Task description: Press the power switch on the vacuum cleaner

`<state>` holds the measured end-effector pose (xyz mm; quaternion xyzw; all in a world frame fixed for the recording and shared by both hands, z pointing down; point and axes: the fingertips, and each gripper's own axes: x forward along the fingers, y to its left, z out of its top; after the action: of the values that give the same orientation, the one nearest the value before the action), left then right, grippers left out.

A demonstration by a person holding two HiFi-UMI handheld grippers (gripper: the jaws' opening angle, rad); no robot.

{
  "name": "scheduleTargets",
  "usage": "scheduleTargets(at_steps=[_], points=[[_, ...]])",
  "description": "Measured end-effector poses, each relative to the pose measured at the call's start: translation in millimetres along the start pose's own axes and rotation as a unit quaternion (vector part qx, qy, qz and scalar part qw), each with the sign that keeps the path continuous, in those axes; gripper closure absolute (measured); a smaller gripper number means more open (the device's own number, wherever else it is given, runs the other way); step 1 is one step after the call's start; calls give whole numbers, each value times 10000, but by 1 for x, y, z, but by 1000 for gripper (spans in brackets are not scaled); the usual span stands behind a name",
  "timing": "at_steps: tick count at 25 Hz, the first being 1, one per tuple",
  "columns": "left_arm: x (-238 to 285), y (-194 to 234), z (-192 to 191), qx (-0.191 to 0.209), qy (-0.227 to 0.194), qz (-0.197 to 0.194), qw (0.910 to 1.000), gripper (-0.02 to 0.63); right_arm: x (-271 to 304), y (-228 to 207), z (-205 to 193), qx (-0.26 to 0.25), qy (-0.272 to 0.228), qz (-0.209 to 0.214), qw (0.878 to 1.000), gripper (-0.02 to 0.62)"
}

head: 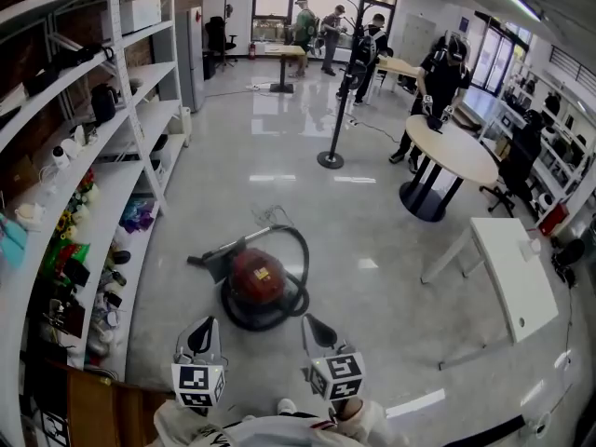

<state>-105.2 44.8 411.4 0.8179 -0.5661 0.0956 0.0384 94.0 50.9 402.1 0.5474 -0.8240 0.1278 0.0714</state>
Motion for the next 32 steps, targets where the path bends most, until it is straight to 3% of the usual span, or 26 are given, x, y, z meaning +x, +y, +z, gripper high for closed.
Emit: scheduleTargets(at_steps=[32], points=[[-82, 29, -44, -201, 179, -361, 9990, 606, -47, 86, -42, 30, 230, -379, 9990, 594]])
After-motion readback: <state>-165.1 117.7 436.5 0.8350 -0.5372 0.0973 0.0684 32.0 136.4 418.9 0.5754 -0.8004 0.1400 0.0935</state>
